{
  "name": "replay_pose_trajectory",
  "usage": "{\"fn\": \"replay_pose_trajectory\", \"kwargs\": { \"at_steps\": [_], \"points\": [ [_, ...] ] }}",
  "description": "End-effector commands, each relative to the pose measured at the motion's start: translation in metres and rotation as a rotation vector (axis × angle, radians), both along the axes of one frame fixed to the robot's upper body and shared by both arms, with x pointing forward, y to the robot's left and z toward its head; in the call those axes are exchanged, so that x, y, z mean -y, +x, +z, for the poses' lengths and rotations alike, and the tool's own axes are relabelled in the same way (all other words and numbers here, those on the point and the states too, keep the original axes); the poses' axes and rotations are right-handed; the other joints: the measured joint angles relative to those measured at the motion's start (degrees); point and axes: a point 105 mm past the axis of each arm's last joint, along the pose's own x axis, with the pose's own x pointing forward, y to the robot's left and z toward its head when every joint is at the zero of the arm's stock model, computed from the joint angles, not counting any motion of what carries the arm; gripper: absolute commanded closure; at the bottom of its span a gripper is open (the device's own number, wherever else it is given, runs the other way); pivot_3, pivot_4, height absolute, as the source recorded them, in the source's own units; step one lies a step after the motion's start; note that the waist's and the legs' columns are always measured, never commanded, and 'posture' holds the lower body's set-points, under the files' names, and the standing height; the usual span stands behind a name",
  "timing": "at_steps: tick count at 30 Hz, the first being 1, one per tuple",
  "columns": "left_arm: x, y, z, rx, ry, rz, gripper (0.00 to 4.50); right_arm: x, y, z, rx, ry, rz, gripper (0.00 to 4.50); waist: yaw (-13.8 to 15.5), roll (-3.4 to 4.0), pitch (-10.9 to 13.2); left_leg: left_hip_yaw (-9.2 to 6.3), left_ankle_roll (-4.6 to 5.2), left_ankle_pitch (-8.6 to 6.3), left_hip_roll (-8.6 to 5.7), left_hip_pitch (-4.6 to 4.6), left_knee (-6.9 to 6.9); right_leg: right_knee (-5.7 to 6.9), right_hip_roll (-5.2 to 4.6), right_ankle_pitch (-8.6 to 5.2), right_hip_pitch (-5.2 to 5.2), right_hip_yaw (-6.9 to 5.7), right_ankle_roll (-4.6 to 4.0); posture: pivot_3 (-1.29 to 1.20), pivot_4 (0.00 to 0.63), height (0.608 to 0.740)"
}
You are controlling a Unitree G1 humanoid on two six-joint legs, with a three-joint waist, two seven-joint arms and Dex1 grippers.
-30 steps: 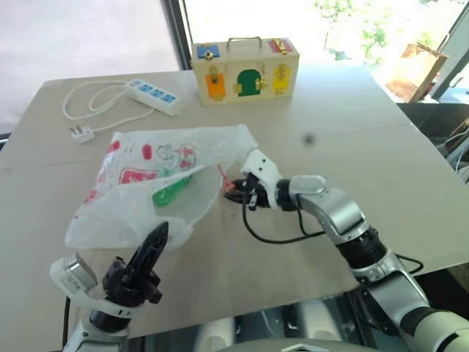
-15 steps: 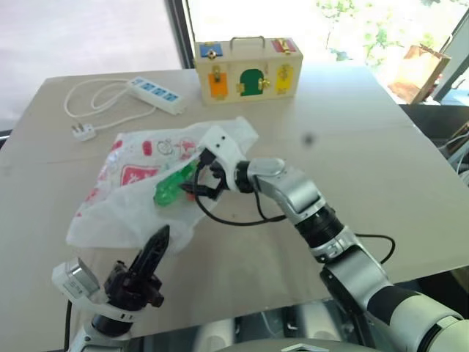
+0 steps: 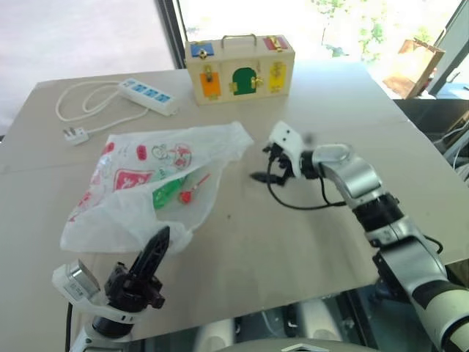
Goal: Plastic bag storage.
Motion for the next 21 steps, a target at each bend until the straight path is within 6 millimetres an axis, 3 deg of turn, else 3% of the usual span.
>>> {"fn": "replay_pose_trajectory", "kwargs": {
  "at_steps": [1, 5, 7, 11, 15, 18, 21],
  "points": [
    [0.005, -0.002, 0.007, 0.036, 0.018, -0.018, 4.50, -0.016, 0.019, 0.017, 0.142, 0.062, -0.023, 0.03, -0.1, -0.01, 0.0, 0.09, 0.00, 0.00, 0.00, 0.00, 0.00, -0.01, 0.01, 0.00, 0.00, 0.10, 0.00, 0.00, 0.150, 0.740],
    [0.003, -0.001, 0.008, 0.044, 0.022, -0.009, 4.50, -0.040, 0.022, 0.029, 0.154, 0.202, -0.005, 0.03, 0.1, 0.01, 0.0, 0.19, -0.01, 0.00, 0.01, -0.01, -0.01, -0.04, 0.00, 0.00, -0.02, 0.18, 0.00, 0.00, 0.150, 0.740],
    [0.002, -0.001, 0.009, 0.046, 0.029, -0.004, 4.50, -0.060, 0.015, 0.045, 0.117, 0.349, 0.064, 0.03, 0.2, 0.01, 0.1, 0.18, -0.02, 0.00, 0.04, -0.02, -0.01, -0.04, -0.01, 0.00, -0.02, 0.17, 0.00, 0.00, 0.150, 0.740],
    [0.002, -0.003, 0.008, 0.045, 0.033, 0.008, 4.50, -0.081, 0.001, 0.059, 0.045, 0.484, 0.193, 0.03, 0.2, 0.04, 0.1, 0.15, -0.02, -0.01, 0.08, -0.02, -0.02, -0.04, -0.01, 0.00, -0.01, 0.14, 0.00, 0.00, 0.150, 0.740],
    [0.002, -0.004, 0.007, 0.046, 0.033, 0.014, 4.50, -0.088, -0.001, 0.058, 0.052, 0.459, 0.217, 0.03, 0.3, 0.04, 0.1, 0.06, -0.03, -0.01, 0.10, -0.02, -0.03, -0.04, -0.13, 0.00, 0.02, 0.06, 0.00, 0.00, 0.150, 0.740],
    [0.002, -0.004, 0.007, 0.050, 0.034, 0.022, 4.50, -0.090, 0.004, 0.051, 0.109, 0.392, 0.160, 0.80, 0.2, 0.04, 0.1, 0.09, -0.02, -0.01, 0.06, -0.02, -0.03, -0.04, -0.23, 0.00, 0.01, 0.04, 0.00, 0.00, 0.150, 0.740],
    [0.002, -0.005, 0.007, 0.050, 0.035, 0.029, 4.50, -0.091, 0.005, 0.051, 0.093, 0.425, 0.143, 2.32, 0.1, 0.06, 0.1, 0.10, -0.04, -0.01, 0.06, -0.02, -0.04, -0.02, -0.22, 0.00, -0.01, 0.03, 0.00, 0.00, 0.150, 0.740]
  ]
}}
